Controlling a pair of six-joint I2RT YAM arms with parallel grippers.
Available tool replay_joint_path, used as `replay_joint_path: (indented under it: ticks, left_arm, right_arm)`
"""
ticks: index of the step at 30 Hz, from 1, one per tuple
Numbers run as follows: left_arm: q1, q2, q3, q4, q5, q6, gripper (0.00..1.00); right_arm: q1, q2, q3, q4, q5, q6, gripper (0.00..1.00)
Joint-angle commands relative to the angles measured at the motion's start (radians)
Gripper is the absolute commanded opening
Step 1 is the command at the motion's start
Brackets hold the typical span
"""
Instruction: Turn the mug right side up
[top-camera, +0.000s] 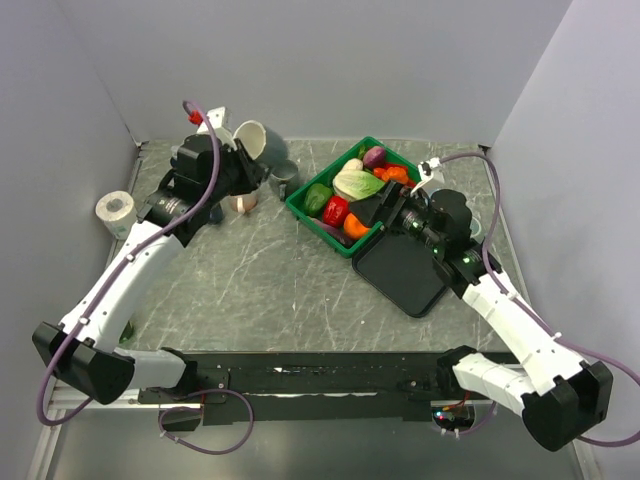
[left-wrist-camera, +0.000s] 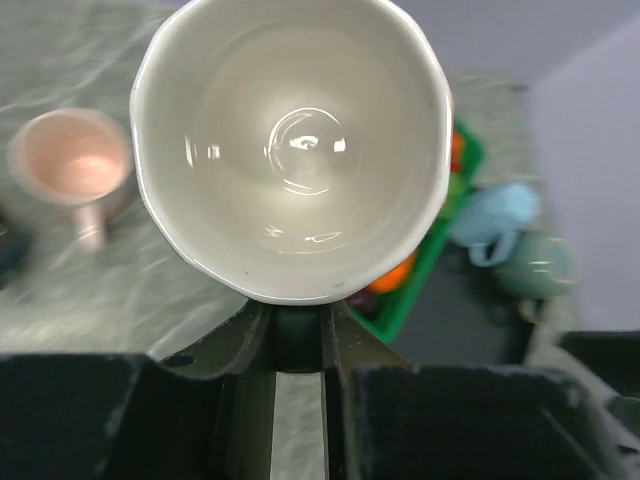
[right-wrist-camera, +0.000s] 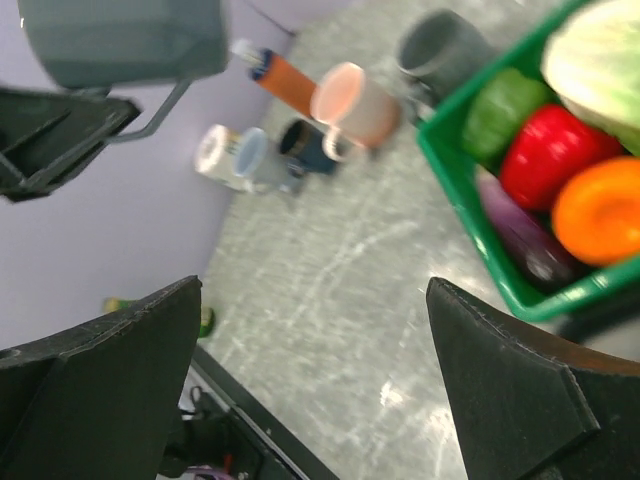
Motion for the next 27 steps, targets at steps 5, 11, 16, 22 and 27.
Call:
replay_joint_path:
  ticks: [5,11,16,22,27]
  left_arm:
    - [0.069,-0.089,-0.061,-0.149,-0.291,0.097,0.01]
    - [0.131,-0.150,-0.240,-0.182,-0.356,0.097,0.01]
    - [0.134,-0.195,-0.378,-0.137,-0.382,0.056,0.01]
    - [0.139,-0.198,-0.489,-0.103,-0.500,-0.003,0.01]
    - [0.157,-0.226,-0.604,-0.008,-0.560,-0.042,0.01]
  right_arm:
    - [-0.047,0.068,0.065,-0.128,0.024,-0.006,1.00]
    - [-0.070,0.104,0.065,-0.155,-0.011,-0.006,1.00]
    - [-0.092,0.119,0.063,-0.166,-0.025,-0.008,1.00]
    - [-0.118,0.114,0.048,-0.180,-0.043,-0.010,1.00]
    - [-0.135,0.099,0.034,-0.189,-0.042,-0.013,1.00]
